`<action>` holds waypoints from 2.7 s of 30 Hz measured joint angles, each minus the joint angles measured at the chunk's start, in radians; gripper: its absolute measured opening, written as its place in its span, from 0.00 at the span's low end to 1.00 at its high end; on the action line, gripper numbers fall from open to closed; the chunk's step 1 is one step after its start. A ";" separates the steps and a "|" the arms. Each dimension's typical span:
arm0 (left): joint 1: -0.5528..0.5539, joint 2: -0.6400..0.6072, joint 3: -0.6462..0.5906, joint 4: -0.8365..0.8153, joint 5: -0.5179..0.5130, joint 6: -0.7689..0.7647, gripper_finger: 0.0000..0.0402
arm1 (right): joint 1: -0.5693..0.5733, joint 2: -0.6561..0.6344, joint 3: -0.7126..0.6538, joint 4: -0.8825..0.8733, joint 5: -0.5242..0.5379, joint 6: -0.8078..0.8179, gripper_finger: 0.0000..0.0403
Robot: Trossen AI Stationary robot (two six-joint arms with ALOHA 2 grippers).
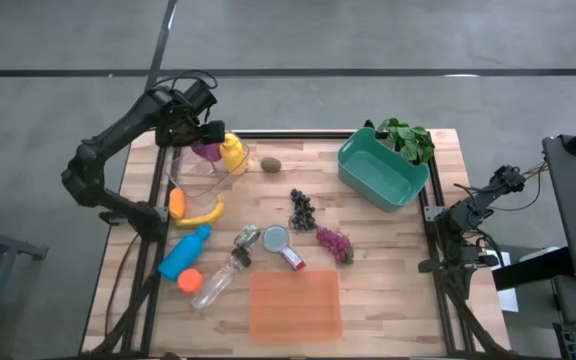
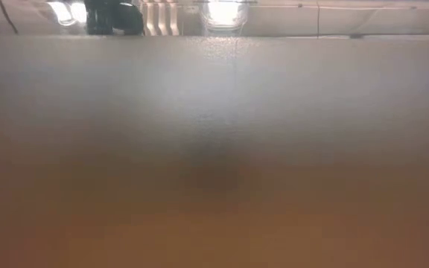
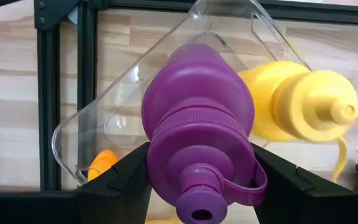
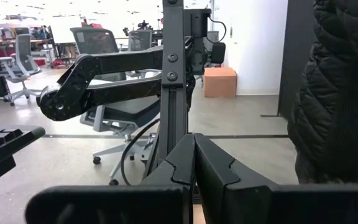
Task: Pick & Place Food Item
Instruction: Put the purple water bottle into the transparent bin
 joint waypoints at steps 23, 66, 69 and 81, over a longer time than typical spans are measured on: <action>0.213 0.137 0.001 0.055 0.208 0.306 0.53 | 0.000 0.000 0.000 0.000 0.000 0.000 0.02; 0.245 0.161 0.102 0.054 0.260 0.336 0.67 | 0.000 0.000 0.000 0.000 0.000 0.000 0.02; 0.245 0.161 0.104 0.047 0.259 0.337 0.67 | 0.000 0.000 0.000 0.000 0.000 0.000 0.02; 0.244 0.163 0.064 0.040 0.259 0.335 0.67 | 0.000 0.000 0.000 0.000 0.000 0.000 0.02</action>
